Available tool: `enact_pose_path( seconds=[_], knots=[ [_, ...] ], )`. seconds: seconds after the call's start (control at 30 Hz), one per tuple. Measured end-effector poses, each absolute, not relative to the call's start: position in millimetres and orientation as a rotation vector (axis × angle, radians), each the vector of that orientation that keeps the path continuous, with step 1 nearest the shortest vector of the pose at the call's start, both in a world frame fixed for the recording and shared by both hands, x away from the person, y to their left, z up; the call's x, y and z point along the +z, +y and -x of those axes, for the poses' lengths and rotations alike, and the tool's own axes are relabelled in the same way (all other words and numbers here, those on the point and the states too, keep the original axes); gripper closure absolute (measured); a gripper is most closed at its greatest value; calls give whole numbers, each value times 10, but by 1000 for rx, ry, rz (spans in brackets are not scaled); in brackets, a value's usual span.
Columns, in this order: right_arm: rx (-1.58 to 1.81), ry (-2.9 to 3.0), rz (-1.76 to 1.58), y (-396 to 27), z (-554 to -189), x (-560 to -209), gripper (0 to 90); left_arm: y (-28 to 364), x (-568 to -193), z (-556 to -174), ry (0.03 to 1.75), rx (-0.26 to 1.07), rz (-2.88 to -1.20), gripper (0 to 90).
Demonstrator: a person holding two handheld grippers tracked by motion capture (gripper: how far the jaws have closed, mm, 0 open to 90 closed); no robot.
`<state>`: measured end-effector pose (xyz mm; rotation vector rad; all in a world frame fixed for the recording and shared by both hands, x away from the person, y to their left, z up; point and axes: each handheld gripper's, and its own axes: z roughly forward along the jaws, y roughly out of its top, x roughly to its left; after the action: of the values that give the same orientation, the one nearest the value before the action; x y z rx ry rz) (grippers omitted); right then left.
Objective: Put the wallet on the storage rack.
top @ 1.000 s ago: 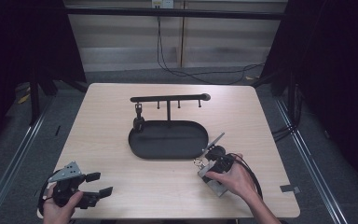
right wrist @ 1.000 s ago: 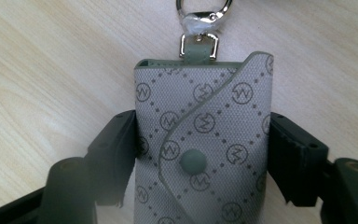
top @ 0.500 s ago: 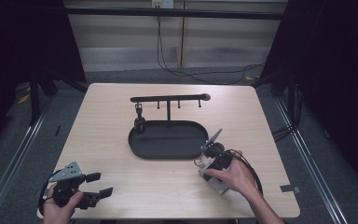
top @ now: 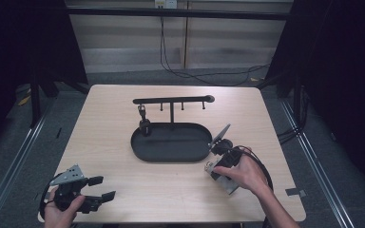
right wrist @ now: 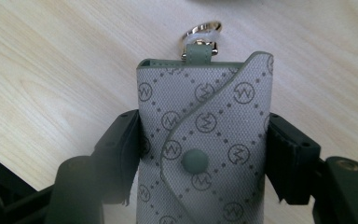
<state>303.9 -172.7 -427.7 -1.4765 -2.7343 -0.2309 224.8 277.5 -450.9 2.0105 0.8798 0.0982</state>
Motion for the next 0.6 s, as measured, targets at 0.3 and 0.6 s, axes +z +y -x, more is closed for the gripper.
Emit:
enact_pose_path(
  seconds=[0.3, 0.6],
  knots=[
    [-227, -2721, 1500, -1762, -3075, -4201, 344, 2771, -4515, -2250, 882, 91, -2009, 213],
    [-230, -2719, 1519, -1791, -3090, -4105, 345, 2770, -4513, -2252, 880, 92, -2016, 212]
  ],
)
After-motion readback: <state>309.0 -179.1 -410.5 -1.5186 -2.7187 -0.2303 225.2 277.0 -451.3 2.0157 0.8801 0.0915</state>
